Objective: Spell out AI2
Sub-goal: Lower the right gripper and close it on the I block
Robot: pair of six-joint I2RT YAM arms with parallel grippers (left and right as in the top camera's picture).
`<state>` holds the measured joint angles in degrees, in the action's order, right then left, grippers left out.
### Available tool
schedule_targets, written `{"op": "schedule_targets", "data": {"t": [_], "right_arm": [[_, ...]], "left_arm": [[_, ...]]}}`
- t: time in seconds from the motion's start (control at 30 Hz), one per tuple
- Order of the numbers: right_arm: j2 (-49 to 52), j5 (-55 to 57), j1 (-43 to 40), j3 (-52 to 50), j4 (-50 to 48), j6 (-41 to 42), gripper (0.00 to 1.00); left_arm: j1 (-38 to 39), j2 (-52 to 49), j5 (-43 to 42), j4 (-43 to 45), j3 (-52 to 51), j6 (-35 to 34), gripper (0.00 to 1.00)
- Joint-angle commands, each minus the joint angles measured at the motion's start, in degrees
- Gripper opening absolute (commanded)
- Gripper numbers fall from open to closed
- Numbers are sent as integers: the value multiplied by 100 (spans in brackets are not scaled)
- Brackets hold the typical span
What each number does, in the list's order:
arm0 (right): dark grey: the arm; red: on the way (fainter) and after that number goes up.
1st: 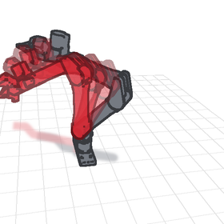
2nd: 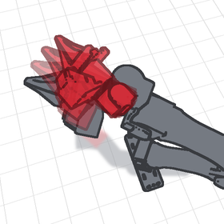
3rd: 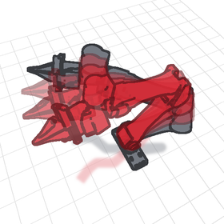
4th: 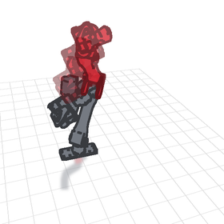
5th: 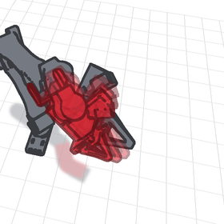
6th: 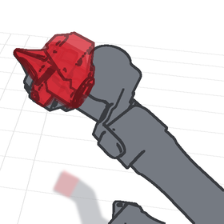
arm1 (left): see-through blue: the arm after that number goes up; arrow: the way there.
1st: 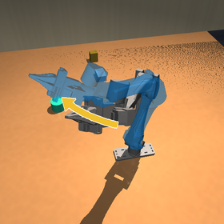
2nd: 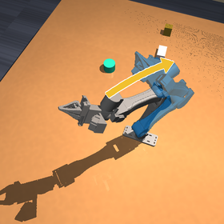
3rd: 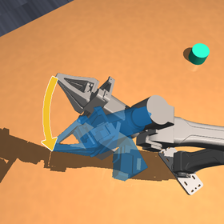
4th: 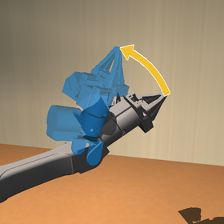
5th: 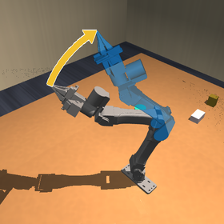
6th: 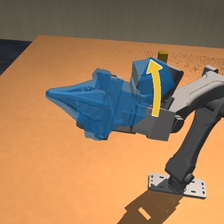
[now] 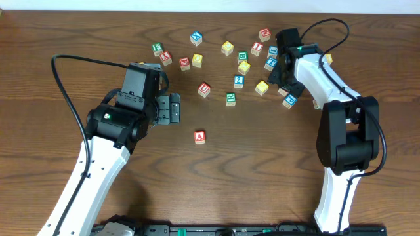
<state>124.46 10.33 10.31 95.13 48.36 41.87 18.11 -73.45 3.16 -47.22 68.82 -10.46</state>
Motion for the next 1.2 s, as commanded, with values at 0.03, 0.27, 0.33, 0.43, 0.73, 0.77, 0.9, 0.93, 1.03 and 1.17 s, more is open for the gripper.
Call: {"op": "schedule_targets", "data": {"t": [0.03,0.27,0.33,0.43,0.73,0.77,0.9,0.93,1.03,1.17], "right_arm": [[76,155,-24,63,7,94,65],[151,153,-24,63,7,94,65],[155,151,-24,63,4,94,65],[155,153,-24,63,7,94,65],[155,155,-24,63,-20,92,64],[155,155,-24,63,-17,92,64],[155,155,-24,63,-17,94,59],[155,155,-24,63,-20,94,58],[155,155,-24,63,-15,94,55],[155,155,-24,63,-13,94,52]], "left_arm": [[-22,-13,74,-17,-31,39,95],[-22,-17,74,-28,-31,39,96],[-22,-17,74,-28,-31,39,95],[-22,-17,74,-28,-31,39,96],[-22,-17,74,-28,-31,39,95],[-22,-17,74,-28,-31,39,95],[-22,-17,74,-28,-31,39,95],[-22,-17,74,-28,-31,39,95],[-22,-17,74,-28,-31,39,96],[-22,-17,74,-31,-31,39,96]]}}
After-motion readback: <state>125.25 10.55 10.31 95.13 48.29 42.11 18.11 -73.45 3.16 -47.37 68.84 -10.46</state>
